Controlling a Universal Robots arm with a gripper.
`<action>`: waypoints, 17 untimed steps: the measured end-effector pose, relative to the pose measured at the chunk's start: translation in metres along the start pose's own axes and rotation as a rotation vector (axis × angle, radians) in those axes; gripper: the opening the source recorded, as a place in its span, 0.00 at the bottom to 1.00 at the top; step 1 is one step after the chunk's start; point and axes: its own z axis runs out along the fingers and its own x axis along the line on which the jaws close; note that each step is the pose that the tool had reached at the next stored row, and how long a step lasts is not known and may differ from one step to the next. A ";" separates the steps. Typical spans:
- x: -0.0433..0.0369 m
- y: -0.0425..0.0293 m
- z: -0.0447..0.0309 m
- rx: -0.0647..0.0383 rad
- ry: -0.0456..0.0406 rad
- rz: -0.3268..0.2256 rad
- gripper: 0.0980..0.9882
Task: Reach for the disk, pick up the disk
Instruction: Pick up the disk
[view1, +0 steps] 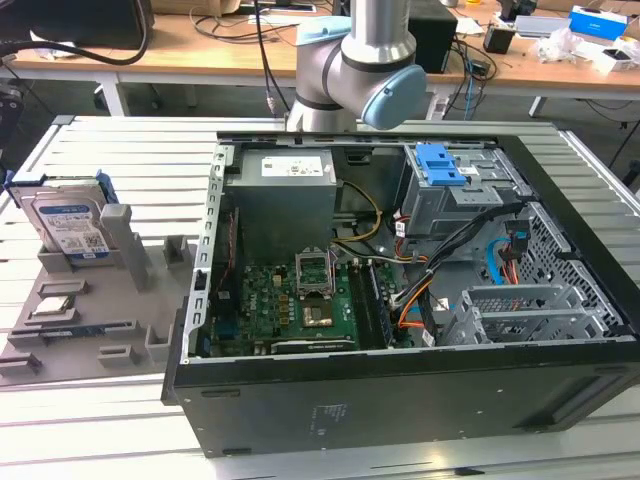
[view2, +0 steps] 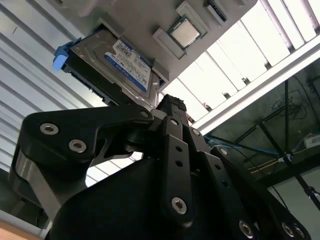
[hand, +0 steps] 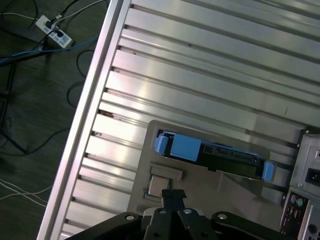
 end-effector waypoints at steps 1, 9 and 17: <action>0.0000 0.0000 0.0000 0.000 0.0003 -0.006 0.01; 0.0000 0.0000 0.0000 0.000 0.0023 -0.061 0.01; 0.0000 0.0000 0.0000 0.000 0.0040 -0.104 0.01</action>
